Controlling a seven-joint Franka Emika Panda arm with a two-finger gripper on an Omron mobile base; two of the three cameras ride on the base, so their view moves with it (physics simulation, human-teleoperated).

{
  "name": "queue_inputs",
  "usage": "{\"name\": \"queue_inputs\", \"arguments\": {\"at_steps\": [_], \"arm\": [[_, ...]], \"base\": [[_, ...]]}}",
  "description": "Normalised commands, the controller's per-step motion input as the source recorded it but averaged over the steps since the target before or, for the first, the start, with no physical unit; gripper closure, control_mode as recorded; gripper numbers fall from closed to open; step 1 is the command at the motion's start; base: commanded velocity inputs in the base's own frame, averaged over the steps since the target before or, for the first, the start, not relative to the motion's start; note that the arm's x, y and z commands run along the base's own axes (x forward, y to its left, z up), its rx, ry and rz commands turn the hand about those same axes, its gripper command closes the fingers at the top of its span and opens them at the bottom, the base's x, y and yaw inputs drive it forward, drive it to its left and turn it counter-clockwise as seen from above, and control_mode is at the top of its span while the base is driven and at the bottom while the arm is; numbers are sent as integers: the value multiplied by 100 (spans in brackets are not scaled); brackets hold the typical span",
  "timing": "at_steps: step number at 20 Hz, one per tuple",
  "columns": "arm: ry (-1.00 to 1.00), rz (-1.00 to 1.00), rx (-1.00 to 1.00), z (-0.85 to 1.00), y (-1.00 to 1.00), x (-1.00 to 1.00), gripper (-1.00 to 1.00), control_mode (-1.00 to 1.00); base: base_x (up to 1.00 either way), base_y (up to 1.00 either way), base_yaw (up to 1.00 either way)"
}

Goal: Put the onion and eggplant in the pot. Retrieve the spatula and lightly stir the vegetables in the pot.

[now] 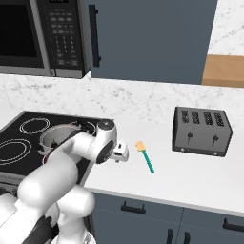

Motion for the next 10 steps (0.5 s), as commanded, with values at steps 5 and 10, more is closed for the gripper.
{"name": "queue_inputs", "arguments": {"at_steps": [5, 10], "arm": [[0, 3, -2, -26, -80, 1, -100, -100], [11, 1, -11, 6, -11, 1, -100, -100]], "base": [[0, 0, 0], [0, 0, 0]]}}
